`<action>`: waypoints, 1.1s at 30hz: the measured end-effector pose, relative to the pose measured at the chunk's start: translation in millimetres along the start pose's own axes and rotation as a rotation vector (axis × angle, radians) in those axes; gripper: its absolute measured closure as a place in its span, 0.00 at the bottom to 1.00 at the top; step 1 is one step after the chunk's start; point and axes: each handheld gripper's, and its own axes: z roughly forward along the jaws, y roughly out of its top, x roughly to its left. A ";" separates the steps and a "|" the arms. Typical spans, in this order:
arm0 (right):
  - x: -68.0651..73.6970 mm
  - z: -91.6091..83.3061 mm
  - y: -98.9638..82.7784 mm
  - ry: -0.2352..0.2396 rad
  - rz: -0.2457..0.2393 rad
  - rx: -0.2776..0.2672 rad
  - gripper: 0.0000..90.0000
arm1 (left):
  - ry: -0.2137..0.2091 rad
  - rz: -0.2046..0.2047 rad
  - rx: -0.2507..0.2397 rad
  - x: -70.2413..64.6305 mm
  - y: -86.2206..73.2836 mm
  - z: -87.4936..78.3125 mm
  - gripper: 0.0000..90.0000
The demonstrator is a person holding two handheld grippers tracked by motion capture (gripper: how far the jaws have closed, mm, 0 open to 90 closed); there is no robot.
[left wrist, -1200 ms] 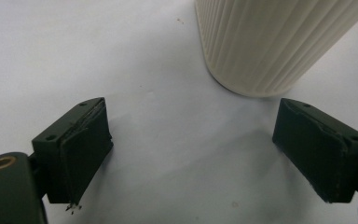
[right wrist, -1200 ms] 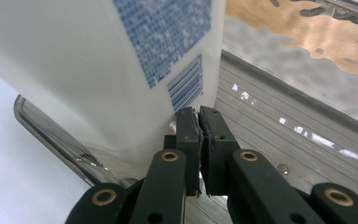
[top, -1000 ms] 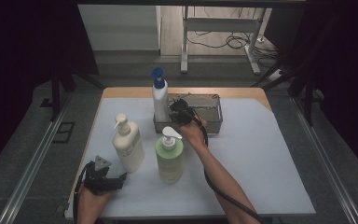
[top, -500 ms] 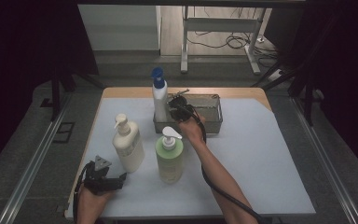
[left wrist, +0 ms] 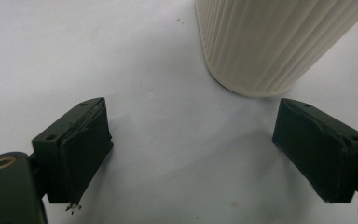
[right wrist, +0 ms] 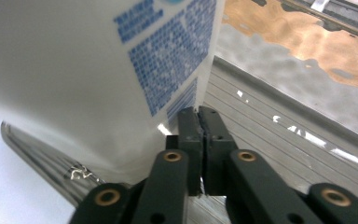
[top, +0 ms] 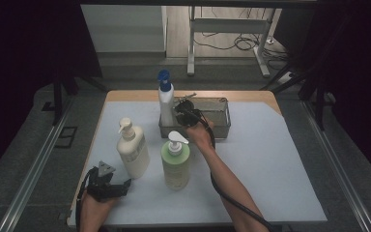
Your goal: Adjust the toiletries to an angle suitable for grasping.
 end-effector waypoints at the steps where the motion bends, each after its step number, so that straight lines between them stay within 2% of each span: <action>1: -1.2 -1.1 -0.9 0.002 -0.002 -0.004 0.90 | 0.000 0.000 0.000 0.0 0.0 0.0 0.12; 4: -3.9 -3.8 -3.0 0.008 0.002 -0.007 0.86 | 0.000 0.000 0.000 0.0 0.0 0.0 0.12; 5: -7.5 -6.2 -5.1 0.017 0.009 -0.009 0.79 | 0.000 0.000 0.000 0.0 0.0 0.0 0.12; 6: -7.5 -6.2 -5.1 0.017 0.009 -0.009 0.79 | 0.000 0.000 0.000 0.0 0.0 0.0 0.12; 7: -10.9 -8.4 -7.2 0.018 0.009 -0.011 0.72 | 0.000 0.000 0.000 0.0 0.0 0.0 0.12; 12: -15.6 -15.2 -10.6 0.037 0.012 -0.027 0.63 | 0.000 0.000 0.000 0.0 0.0 0.0 0.12; 14: -17.9 -21.7 -12.1 0.051 -0.005 -0.035 0.57 | 0.000 0.000 0.000 0.0 0.0 0.0 0.12; 15: -17.9 -21.7 -12.1 0.051 -0.005 -0.035 0.57 | 0.000 0.000 0.000 0.0 0.0 0.0 0.12; 17: -19.0 -29.7 -13.1 0.080 -0.015 -0.047 0.51 | 0.000 0.000 -0.001 -0.1 -0.1 0.1 0.12; 18: -19.0 -29.7 -13.1 0.080 -0.015 -0.047 0.51 | 0.000 0.000 -0.001 -0.1 -0.1 0.1 0.12; 19: -19.8 -35.0 -14.5 0.109 -0.020 -0.049 0.46 | 0.001 0.000 -0.001 -0.1 -0.1 0.1 0.12; 20: -19.8 -35.0 -14.5 0.109 -0.020 -0.049 0.46 | 0.001 0.000 -0.001 -0.1 -0.1 0.1 0.12; 22: -20.8 -42.4 -17.9 0.142 -0.036 -0.059 0.41 | 0.001 0.000 -0.001 -0.1 -0.1 0.1 0.12; 24: -20.9 -44.6 -19.1 0.149 -0.041 -0.059 0.40 | 0.001 0.000 -0.001 -0.1 -0.1 0.0 0.12; 25: -20.9 -49.0 -22.3 0.166 -0.062 -0.068 0.35 | 0.001 0.000 -0.001 -0.1 -0.1 0.0 0.12; 28: -20.1 -53.5 -25.2 0.177 -0.074 -0.068 0.30 | 0.001 0.000 -0.001 -0.1 -0.1 0.0 0.12; 30: -19.8 -58.6 -27.6 0.205 -0.076 -0.073 0.25 | 0.001 0.000 -0.001 -0.1 -0.1 0.1 0.12; 31: -19.0 -63.5 -29.6 0.217 -0.084 -0.074 0.18 | 0.001 0.000 -0.001 -0.1 -0.1 0.0 0.12; 33: -18.3 -66.0 -30.6 0.219 -0.091 -0.070 0.16 | 0.001 0.000 -0.001 -0.1 -0.1 0.0 0.12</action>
